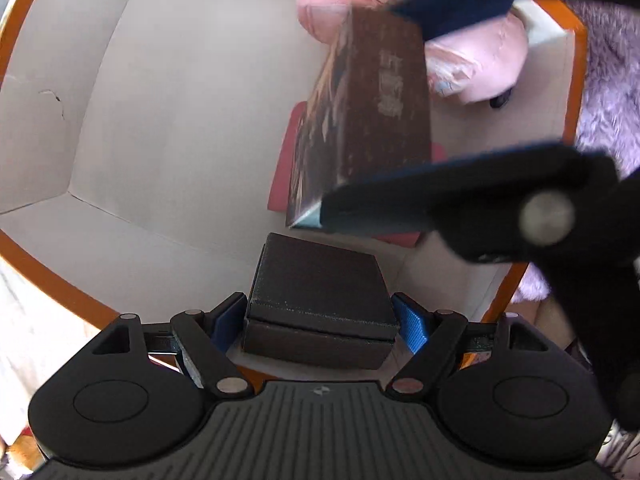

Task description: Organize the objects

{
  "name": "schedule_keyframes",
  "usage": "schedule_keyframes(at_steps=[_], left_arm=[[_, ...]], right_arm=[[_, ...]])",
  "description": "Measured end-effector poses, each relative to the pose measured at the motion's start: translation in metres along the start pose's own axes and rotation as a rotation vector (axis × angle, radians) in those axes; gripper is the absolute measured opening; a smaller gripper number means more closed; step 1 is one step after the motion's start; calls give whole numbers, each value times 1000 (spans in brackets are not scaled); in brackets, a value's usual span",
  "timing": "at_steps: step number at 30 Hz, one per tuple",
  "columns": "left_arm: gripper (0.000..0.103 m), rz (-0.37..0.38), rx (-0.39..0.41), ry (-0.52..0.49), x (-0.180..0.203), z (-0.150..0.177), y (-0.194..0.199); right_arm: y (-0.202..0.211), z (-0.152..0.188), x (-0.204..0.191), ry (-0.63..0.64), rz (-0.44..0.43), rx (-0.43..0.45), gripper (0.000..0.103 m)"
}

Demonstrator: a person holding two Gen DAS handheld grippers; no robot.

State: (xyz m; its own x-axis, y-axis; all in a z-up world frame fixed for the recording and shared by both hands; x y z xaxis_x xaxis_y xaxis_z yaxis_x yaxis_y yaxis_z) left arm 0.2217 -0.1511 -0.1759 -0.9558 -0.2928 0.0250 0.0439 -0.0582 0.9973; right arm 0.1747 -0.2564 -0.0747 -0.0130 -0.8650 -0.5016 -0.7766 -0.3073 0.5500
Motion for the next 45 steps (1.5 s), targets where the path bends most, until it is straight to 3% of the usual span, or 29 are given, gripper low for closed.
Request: schedule_keyframes(at_steps=[7,15,20,25,28,33,36,39,42,44,45], left_arm=[[93,59,65,-8,4,15,-9],[94,62,133,-42,16,38,-10],[93,53,243,36,20,55,4],[78,-9,425,101,29,77,26],[74,-45,527,114,39,85,32],[65,-126,606,98,39,75,30],[55,-101,656,95,23,65,39],[35,-89,699,118,22,77,36],[33,-60,708,153,15,67,38],[31,-31,709,197,9,20,70],[31,-16,710,220,7,21,72]], right_arm=[[-19,6,0,-10,11,-22,61],[-23,8,-1,-16,26,-27,61],[-21,7,1,-19,31,-23,61],[-16,6,2,-24,48,-15,61],[-12,3,-1,-17,46,-13,61],[-3,-1,-5,-27,37,-27,61],[3,-3,-7,-36,20,-45,61],[4,-2,-8,-41,6,-74,61],[2,-3,-10,-23,2,-94,61],[0,-4,-12,-3,-2,-110,61],[-1,-5,-13,4,-5,-117,61]])
Point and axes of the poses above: each gripper's, at about its wrist camera, not at the fingertips, and y roughly against the way its jaws point, x to its right, z to its underside, the point moved 7 cm from there along -y, roughly the way its jaws point, and after that the axes turned 12 degrees about x, right-handed, at the moved point
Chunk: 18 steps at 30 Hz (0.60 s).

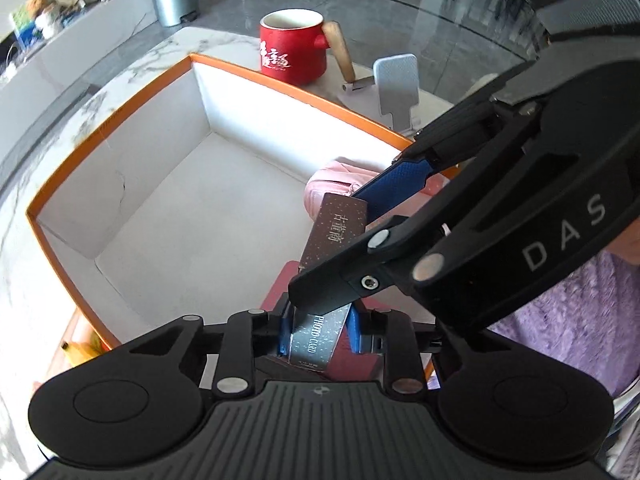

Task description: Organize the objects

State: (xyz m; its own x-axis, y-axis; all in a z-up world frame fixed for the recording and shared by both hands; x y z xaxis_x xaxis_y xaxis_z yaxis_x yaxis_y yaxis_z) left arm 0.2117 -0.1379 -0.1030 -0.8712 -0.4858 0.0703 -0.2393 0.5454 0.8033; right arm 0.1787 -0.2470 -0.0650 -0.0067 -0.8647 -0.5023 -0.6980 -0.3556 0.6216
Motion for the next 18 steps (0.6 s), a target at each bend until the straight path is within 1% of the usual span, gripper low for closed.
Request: schedule_keyframes(at_steps=[2,3,5,8,9,10,11,12,13,14,16,18], left_arm=[[28,11,11,51,0,-2,10],[27,6,12,73,-5,-3,7],[27,-6,5,130,-13,-4,10],[27,5,10,232,-24,-6,14],[27,-3,5,276,-29,-7,14],[27,-16,-2,317,-33,-8,14],[27,-28,-8,364,-38,-9,14],[27,-37,-8,409,-44,-11,14],[26,-48,-8,457,-50,-12,15],[26,-55,-6,491,-54,-13,16],[26,-52,13,534,-59,-16,20],[26,-57,17,552,-62,-18,22]], right_arm=[[2,-4,-2,28,2,-6,62],[4,-6,-2,52,7,0,62],[10,-13,0,90,32,13,62],[18,-22,6,129,72,15,61],[19,-22,7,154,79,-2,60],[18,-22,7,178,80,-22,55],[16,-21,6,203,78,-47,49],[13,-19,5,227,70,-78,45],[8,-16,4,248,60,-114,39],[2,-13,3,265,60,-148,36],[-11,-6,1,316,60,-225,36],[-26,1,-3,352,51,-295,37]])
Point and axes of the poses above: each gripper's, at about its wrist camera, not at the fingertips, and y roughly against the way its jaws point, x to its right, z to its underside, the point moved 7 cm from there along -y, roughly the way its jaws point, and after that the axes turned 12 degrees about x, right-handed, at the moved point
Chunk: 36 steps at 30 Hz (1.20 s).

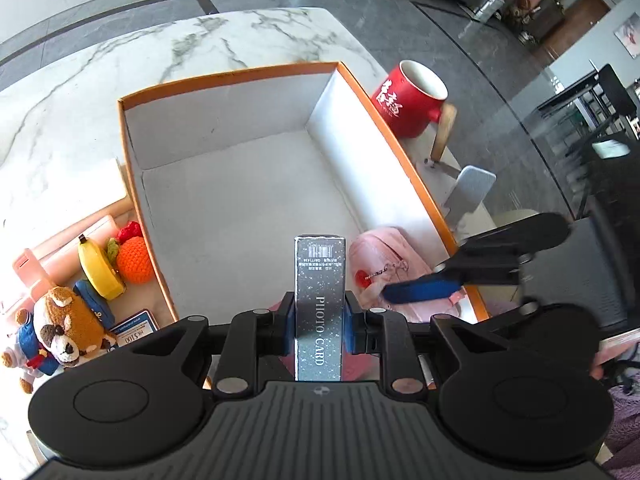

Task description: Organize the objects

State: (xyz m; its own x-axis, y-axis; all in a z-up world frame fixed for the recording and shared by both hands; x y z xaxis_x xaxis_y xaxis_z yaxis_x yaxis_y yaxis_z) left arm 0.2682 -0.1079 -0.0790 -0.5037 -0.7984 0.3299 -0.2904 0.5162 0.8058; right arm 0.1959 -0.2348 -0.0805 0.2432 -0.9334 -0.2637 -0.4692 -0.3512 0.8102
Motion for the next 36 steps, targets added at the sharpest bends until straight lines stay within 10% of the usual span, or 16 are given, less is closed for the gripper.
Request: schedule_keyframes(at_steps=[8,27,36], left_arm=[[26,-33,-21,24,-12,0,-2],[27,-34,-44,70,-23,3,-5],[27,-52,-37,53,-22,4,-3]], right_arm=[[-68,5,5,56,30,-224,37],[-104,21,8,196,15,-394,72],[-76,19,23,131,21,-284,20]])
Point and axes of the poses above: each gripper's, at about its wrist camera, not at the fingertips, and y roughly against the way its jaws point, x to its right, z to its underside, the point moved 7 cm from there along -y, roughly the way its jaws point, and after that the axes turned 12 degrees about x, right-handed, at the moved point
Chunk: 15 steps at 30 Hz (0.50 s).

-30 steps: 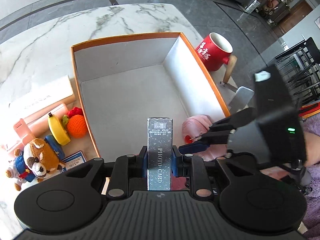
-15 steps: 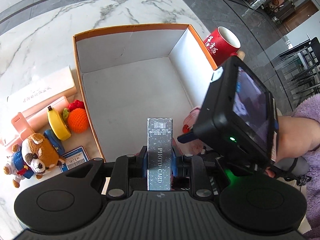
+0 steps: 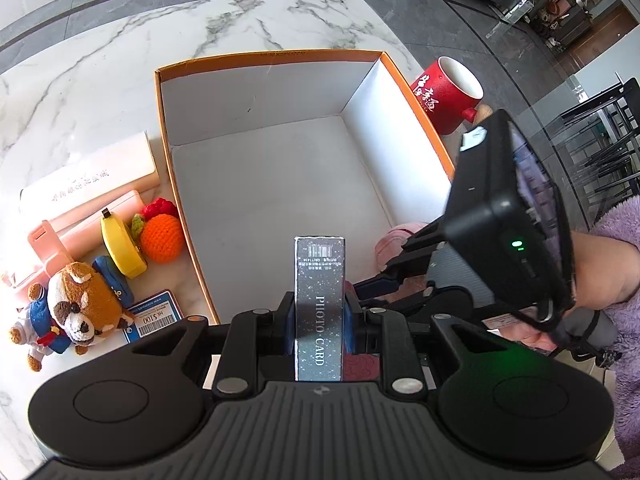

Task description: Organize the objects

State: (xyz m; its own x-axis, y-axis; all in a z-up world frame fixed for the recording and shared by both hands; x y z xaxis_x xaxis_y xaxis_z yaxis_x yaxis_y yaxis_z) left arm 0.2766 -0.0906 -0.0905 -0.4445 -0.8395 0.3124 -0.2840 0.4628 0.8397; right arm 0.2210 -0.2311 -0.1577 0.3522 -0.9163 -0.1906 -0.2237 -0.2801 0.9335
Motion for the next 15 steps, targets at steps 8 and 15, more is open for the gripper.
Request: schedule_keyframes(at_steps=[8,15], left_arm=[[26,-15,10,-19,3,2,2],[26,-38,26,-53,4,4,5]], right_arm=[[39,2,-1,-97,-107,114,2],[49,4,2,-230,-233,182,1]])
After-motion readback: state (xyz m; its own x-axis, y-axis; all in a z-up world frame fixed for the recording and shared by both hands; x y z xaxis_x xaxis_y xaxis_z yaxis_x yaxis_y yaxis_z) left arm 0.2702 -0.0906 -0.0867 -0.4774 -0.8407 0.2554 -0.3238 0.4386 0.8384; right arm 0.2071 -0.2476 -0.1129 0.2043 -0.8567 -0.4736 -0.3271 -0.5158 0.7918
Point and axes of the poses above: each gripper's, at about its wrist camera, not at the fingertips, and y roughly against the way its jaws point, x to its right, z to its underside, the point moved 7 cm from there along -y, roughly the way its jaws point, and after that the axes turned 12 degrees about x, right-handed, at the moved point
